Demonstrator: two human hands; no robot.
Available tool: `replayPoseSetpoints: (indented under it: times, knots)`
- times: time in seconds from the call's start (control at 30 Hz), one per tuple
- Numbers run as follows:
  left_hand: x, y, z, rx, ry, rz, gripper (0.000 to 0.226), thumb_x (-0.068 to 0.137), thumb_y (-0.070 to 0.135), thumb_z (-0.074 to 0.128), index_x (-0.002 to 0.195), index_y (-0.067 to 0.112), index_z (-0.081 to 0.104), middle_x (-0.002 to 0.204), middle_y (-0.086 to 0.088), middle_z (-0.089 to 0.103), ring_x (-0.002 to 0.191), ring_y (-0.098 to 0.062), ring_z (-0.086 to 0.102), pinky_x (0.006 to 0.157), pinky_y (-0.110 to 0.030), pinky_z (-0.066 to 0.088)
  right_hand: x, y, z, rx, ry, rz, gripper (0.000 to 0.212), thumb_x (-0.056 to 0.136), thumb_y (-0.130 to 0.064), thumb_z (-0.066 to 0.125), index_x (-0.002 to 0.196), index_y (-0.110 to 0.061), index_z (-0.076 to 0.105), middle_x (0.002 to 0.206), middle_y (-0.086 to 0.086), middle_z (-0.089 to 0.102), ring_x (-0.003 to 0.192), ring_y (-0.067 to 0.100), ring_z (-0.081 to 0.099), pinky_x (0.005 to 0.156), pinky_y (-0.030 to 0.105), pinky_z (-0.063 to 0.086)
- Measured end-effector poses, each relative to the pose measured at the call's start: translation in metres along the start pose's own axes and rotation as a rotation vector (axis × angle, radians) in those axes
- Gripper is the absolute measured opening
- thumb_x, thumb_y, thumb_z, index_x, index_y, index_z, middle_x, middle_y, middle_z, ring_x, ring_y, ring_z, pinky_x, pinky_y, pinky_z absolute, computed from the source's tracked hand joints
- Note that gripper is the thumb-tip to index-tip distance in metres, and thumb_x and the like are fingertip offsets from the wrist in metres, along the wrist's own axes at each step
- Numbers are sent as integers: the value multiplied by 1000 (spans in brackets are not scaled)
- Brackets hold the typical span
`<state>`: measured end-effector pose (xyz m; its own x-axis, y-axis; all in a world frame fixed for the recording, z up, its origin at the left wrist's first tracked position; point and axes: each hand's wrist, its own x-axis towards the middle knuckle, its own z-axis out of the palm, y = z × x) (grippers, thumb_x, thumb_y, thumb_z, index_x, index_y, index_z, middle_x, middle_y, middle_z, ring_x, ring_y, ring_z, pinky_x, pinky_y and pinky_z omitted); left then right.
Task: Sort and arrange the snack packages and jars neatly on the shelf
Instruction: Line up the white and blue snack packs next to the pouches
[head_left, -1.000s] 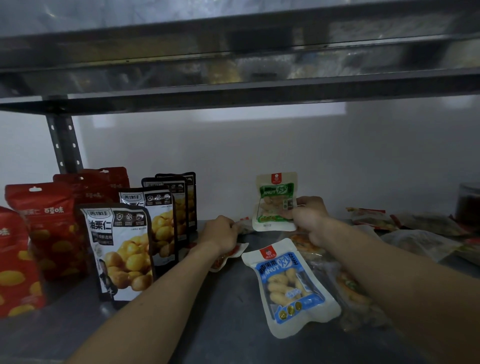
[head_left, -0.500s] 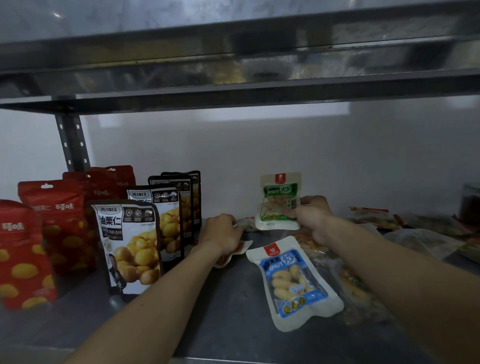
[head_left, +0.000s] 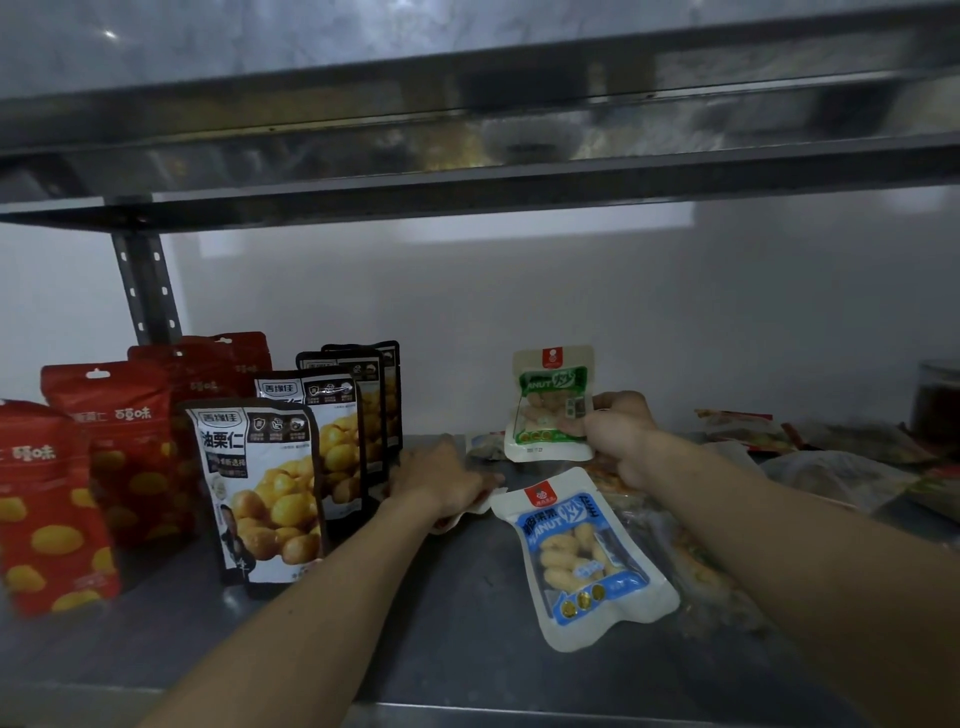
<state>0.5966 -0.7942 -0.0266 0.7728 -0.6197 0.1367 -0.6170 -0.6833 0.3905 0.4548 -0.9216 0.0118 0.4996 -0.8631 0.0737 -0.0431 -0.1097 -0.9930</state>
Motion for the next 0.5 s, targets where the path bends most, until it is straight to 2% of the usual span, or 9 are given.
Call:
replayPoseSetpoints:
  times: [0.1,0.17,0.3,0.4,0.5]
  knots:
    - [-2,0,-1,37,100,124,91,65,73,67,135,22,42,133,-7,54,123,-28,47,93,-38,41,-1,0,-1,5,-16,-3,28,80,-2,75,95,-10,53,94,10,66,83,25,69,78,40,59]
    - [-1,2,-2,50,202,207,99,58,74,71,138,26,38,130,-5,56,122,-26,48,98,-40,37,-2,0,-3,11,-35,-12,32,80,-2,76,101,-10,53,96,9,66,83,24,68,76,38,58]
    - [0,3,-7,-56,369,349,108,46,69,80,137,30,38,124,1,59,118,-20,48,95,-35,32,-2,-1,-7,-33,-90,-46,45,78,-4,78,118,-6,57,107,10,69,88,24,69,77,38,59]
    - [-4,6,-11,-135,465,435,106,47,56,87,138,27,40,123,2,58,117,-19,46,92,-29,26,0,1,-10,-53,-147,-64,49,76,-6,80,121,-5,60,105,9,72,91,25,70,84,41,58]
    - [-8,7,-13,-184,498,489,107,47,49,90,139,26,39,125,2,57,118,-17,43,93,-26,22,0,0,-12,-50,-194,-86,39,77,-5,79,114,-6,66,97,8,74,86,24,72,81,41,59]
